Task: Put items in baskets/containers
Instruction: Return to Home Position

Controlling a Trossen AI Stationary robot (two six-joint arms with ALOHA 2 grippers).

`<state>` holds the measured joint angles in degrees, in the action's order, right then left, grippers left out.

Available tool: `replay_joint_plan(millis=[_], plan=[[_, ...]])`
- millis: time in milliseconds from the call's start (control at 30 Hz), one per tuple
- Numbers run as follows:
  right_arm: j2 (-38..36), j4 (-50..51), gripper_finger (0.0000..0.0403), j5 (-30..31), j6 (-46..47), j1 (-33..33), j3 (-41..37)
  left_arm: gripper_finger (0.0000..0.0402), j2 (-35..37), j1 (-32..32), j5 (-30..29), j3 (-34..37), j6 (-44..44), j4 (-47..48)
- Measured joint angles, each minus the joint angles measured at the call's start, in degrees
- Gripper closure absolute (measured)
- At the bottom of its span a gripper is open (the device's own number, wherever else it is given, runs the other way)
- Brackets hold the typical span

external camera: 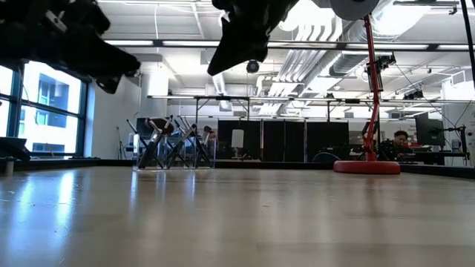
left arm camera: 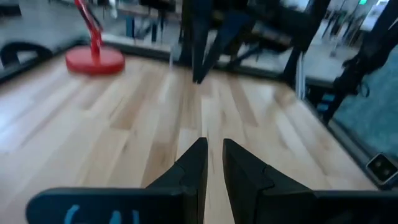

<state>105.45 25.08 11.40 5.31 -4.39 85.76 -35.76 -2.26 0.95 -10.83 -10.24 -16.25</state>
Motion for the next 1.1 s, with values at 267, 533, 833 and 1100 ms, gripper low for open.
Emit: replay_joint_plan(millis=[267, 533, 833, 1100], plan=[[0.0, -0.1, 0.0401, 2.4, 5.2, -0.2, 0.0, 0.0353, 20.3, 0.0, -0.3, 5.7, 1.9, 6.4], [0.1, -1.4, 0.0401, 3.1, 5.3, -0.1, 0.0, 0.0353, 35.3, 0.0, -0.1, 6.8, 6.3, 11.0], [0.1, -2.9, 0.0402, 2.4, 5.3, -0.1, -0.1, 0.0353, 35.6, 0.0, 4.1, 9.8, 8.4, 7.0], [0.1, -2.1, 0.0402, 1.9, 6.5, -0.3, -0.1, 0.0353, 35.4, 0.0, 4.6, 10.0, 10.1, 9.9]])
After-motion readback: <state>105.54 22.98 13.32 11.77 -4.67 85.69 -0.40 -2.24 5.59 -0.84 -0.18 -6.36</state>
